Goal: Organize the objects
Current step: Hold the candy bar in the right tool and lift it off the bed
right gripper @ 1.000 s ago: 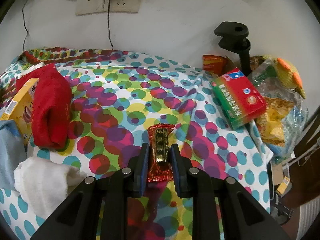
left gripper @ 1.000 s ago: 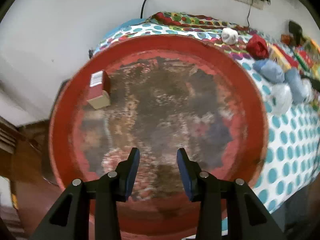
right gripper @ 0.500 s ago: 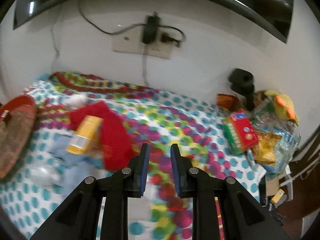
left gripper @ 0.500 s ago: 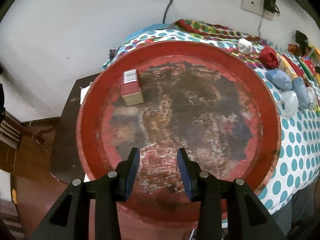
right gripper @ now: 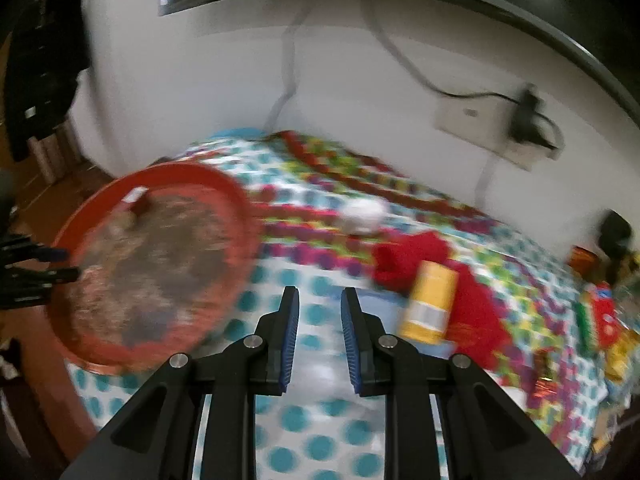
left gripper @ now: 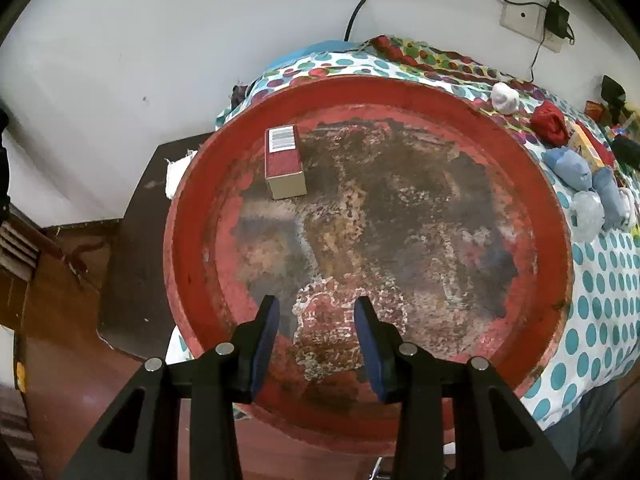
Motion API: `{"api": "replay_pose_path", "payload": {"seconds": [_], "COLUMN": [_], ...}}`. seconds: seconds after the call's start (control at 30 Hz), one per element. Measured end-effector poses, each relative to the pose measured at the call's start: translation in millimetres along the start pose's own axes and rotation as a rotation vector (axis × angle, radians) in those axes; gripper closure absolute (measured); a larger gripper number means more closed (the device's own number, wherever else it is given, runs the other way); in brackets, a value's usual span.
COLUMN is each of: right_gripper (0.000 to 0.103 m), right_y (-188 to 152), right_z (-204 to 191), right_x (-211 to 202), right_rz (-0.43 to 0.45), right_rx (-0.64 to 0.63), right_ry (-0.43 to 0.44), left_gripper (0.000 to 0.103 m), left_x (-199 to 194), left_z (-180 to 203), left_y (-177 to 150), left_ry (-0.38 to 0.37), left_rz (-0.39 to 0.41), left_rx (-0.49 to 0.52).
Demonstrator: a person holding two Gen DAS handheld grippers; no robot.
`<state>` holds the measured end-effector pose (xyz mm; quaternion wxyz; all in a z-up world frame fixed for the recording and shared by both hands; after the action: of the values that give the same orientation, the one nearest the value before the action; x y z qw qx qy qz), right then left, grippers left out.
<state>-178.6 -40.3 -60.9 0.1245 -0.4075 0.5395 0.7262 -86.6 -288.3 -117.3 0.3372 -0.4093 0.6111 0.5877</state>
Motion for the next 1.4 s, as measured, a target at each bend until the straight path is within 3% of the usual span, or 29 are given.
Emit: {"api": "replay_pose_path", "payload": {"seconds": [0.13, 0.27, 0.4, 0.47, 0.53, 0.77, 0.87, 1.03, 1.2, 1.4], "right_gripper": [0.082, 0.082, 0.084, 0.078, 0.076, 0.075, 0.074, 0.074, 0.074, 0.082], "right_y": [0.7, 0.1, -2.2, -6.2, -20.2, -86.8, -103.6, -111.9, -121.8, -129.1], "right_z": [-39.0, -50.5, -41.5, -17.5, 18.7, 182.3, 236.9, 272.0, 272.9, 279.7], "right_x": [9.7, 11.0, 9.1, 9.1, 7.8, -19.9, -19.5, 7.1, 32.6, 39.1], "right_rz": [-0.01, -0.014, -0.005, -0.004, -0.018, -0.063, -0.085, -0.128, -0.19, -0.16], "right_rx": [-0.047, -0.048, -0.065, -0.067, 0.018, 0.329, 0.396, 0.422, 0.339, 0.373], "right_ry": [0.065, 0.099, 0.051, -0.05, -0.091, -0.351, -0.386, -0.328, -0.356, -0.33], "left_gripper": [0.063, 0.063, 0.063, 0.063, 0.063, 0.063, 0.063, 0.063, 0.063, 0.063], "left_x": [3.6, 4.6, 6.3, 7.9, 9.3, 14.9, 17.2, 19.0, 23.1, 25.3], "left_z": [-1.4, 1.5, 5.6, 8.2, 11.0, 20.9, 24.9, 32.3, 37.7, 42.2], "left_y": [-1.1, -1.8, -2.4, -3.4, -3.6, -2.0, -1.8, -0.3, 0.3, 1.7], "left_ry": [-0.003, -0.007, -0.015, -0.016, -0.02, -0.033, -0.036, -0.043, -0.038, -0.047], "left_rz": [-0.01, -0.014, -0.017, -0.023, -0.026, -0.042, -0.049, -0.052, -0.063, -0.066], "left_rx": [-0.01, -0.006, -0.001, 0.005, 0.009, 0.02, 0.023, 0.037, 0.049, 0.051]}}
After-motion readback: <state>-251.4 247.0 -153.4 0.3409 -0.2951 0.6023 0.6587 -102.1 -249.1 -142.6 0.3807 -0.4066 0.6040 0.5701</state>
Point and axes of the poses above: each gripper's, at about its wrist camera, not at the fingertips, and x roughly the way its jaws point, z to its right, y to its top, the point moved 5 cm from there along x, roughly the way its jaws point, and after that the axes turned 1 degree about -y, right-handed, at the moved point
